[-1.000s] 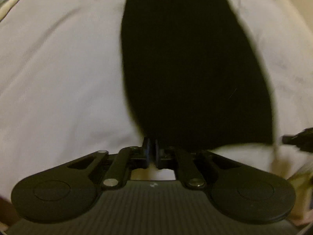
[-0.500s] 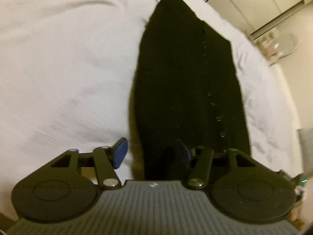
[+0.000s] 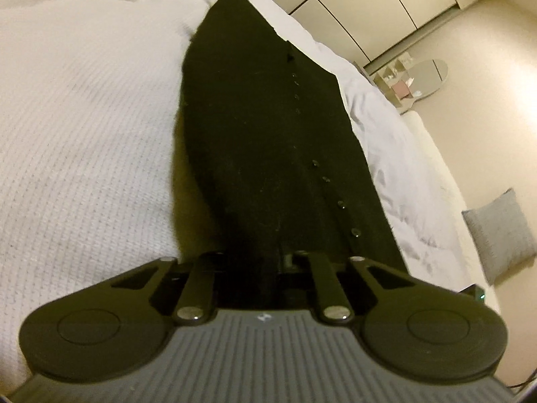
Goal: Fold clothes
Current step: 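Lay the garment flat on the bed, pulling its edge with both grippers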
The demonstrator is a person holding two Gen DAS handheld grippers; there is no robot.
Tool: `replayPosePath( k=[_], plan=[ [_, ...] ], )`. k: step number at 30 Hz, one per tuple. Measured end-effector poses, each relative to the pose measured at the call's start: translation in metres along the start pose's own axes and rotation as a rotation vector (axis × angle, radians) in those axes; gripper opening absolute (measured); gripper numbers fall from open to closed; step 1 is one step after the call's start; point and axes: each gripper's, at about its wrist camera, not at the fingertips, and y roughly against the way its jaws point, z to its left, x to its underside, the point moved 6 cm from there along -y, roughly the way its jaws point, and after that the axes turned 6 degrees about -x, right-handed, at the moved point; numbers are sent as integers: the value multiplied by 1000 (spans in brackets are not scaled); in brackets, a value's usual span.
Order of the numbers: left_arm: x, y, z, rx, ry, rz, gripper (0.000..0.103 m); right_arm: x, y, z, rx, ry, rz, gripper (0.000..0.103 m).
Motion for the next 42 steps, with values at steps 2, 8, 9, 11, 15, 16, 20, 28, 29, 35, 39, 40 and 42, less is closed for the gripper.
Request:
replayPosePath(
  k=[2, 8, 9, 11, 15, 16, 20, 28, 29, 35, 39, 40, 42],
  plan=[
    [3, 8, -4, -22, -25, -11, 8, 2, 2, 2, 5, -9, -19, 16],
    [-11, 53, -44, 4, -59, -88, 7, -22, 47, 57, -99, 71, -140, 13],
    [-11, 59, -50, 14, -73, -99, 7, -22, 54, 63, -91, 94, -146, 13],
    [-4, 65, -60, 22, -108, -122, 7, -22, 70, 75, -75, 140, -157, 13],
    [24, 71, -60, -5, -144, -130, 7, -2, 96, 77, -49, 176, -169, 13],
    [32, 70, -55, -31, -140, -117, 7, 8, 98, 71, -39, 168, -167, 12],
    [57, 75, -40, -112, -145, -90, 8, 52, 97, 36, 15, 91, -147, 11],
    [71, 69, -27, -279, -157, -87, 11, 84, 81, 21, 146, 133, -124, 13],
    [73, 71, -33, -301, -175, -96, 12, 84, 79, 18, 200, 141, -114, 15],
    [80, 85, -73, -430, -289, -164, 12, 89, 104, 47, 380, 278, -160, 50],
    [85, 95, -100, -515, -365, -210, 13, 96, 108, 89, 460, 471, -228, 65],
    [86, 97, -107, -537, -384, -222, 13, 98, 101, 96, 470, 504, -225, 68],
    [89, 92, -116, -573, -423, -223, 13, 100, 85, 104, 493, 554, -217, 71]
  ],
)
